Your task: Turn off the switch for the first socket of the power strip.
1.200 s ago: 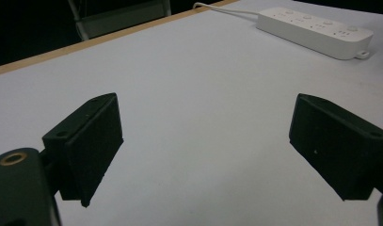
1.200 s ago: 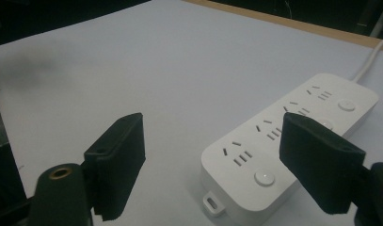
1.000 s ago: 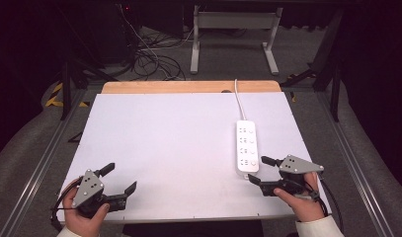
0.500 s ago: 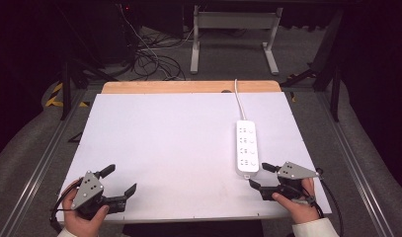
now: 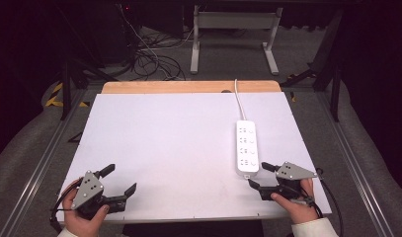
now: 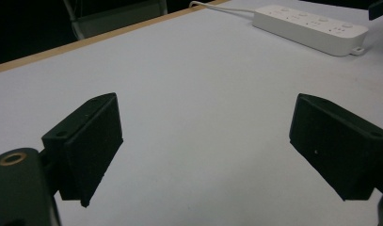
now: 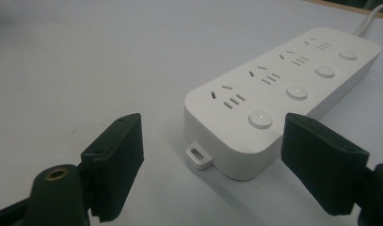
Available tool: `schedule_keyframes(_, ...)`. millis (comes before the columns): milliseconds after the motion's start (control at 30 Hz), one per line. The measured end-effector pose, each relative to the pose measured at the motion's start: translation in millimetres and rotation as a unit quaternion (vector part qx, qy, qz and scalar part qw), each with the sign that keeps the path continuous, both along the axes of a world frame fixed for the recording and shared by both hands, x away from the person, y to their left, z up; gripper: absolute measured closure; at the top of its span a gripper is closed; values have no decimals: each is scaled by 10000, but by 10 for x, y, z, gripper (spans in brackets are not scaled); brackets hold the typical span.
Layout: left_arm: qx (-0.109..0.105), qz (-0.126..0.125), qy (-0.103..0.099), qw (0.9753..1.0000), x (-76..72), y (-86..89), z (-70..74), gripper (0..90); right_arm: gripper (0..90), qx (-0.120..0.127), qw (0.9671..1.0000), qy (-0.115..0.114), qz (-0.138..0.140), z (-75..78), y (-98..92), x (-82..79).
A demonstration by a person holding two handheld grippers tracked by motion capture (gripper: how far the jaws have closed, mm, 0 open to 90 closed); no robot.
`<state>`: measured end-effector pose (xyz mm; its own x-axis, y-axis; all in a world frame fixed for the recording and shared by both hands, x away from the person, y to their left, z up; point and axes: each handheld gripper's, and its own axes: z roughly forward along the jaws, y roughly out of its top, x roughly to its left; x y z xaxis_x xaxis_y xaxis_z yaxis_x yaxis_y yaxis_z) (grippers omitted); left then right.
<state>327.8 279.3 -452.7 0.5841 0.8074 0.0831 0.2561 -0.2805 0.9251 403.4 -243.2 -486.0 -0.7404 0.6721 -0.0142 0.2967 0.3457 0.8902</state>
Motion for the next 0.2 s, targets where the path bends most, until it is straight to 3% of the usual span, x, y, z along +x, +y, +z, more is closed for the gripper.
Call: schedule_keyframes(200, 11, -5, -26, 10000, -1, 2, -3, 98, 223, 0, 10000, -55, 10, 16, -6, -9)
